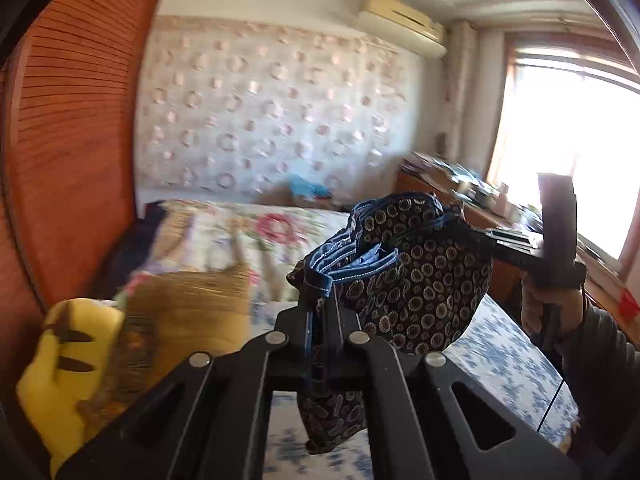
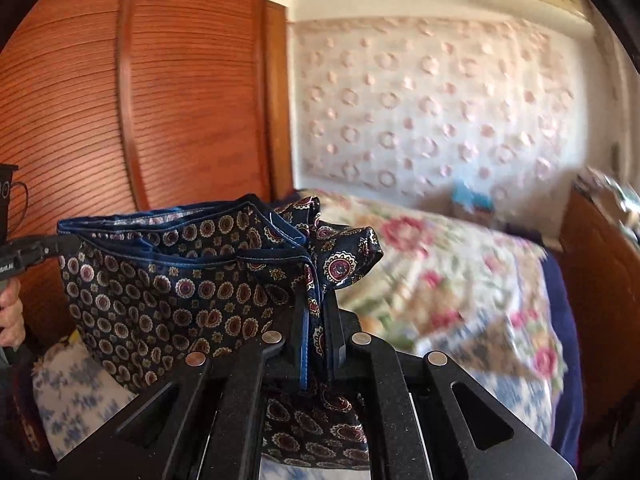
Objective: Fold small clothes
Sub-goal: 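Lift the folded shirt with both grippers and carry it toward the yellow plush toy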
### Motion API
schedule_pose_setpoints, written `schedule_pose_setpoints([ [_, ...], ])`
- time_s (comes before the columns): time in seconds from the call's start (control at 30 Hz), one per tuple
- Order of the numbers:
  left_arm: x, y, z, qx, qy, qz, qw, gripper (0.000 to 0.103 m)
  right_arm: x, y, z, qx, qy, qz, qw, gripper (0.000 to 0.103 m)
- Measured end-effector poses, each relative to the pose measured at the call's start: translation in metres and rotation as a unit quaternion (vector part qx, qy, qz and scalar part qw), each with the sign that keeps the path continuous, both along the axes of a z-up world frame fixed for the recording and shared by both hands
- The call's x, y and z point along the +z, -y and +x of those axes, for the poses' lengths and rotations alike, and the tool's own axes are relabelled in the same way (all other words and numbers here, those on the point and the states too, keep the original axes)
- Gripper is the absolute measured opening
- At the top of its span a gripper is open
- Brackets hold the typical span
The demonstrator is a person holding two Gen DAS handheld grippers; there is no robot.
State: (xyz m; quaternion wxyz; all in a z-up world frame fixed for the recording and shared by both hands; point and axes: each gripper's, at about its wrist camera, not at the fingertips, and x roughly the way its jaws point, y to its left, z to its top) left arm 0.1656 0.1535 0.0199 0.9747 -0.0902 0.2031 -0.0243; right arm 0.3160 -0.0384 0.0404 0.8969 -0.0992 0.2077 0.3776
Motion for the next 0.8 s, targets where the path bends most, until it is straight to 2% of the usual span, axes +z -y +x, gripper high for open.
schedule_pose_setpoints([
  [0.1, -0.005, -0.029, -0.012, 0.038, 0.004, -0.010, 0.9992, 0.000, 0.015, -0.051, 0.012, 0.039, 0.017, -0.011, 0.999, 0.003],
  [0.2, -0.022, -0.059, -0.022, 0.079, -0.008, -0.017, 0.9967, 0.000, 0.019, -0.102, 0.023, 0.074, 0.030, -0.028, 0.996, 0.003],
  [0.3, -0.046, -0.080, -0.026, 0.106, -0.027, -0.031, 0.9935, 0.000, 0.011, -0.159, 0.036, 0.108, 0.030, -0.051, 0.992, 0.003],
  [0.4, -0.069, -0.101, -0.036, 0.119, -0.045, -0.066, 0.9897, 0.000, -0.003, -0.213, 0.040, 0.135, 0.027, -0.073, 0.988, 0.003],
  [0.53, -0.091, -0.118, -0.039, 0.138, -0.061, -0.079, 0.9854, 0.000, -0.019, -0.274, 0.042, 0.158, 0.035, -0.100, 0.982, 0.003],
  [0.63, -0.101, -0.126, -0.038, 0.149, -0.067, -0.084, 0.9830, 0.000, -0.027, -0.307, 0.047, 0.163, 0.044, -0.120, 0.978, 0.003],
  [0.8, -0.108, -0.137, -0.043, 0.164, -0.067, -0.085, 0.9805, 0.000, -0.036, -0.337, 0.054, 0.171, 0.035, -0.123, 0.977, 0.003],
])
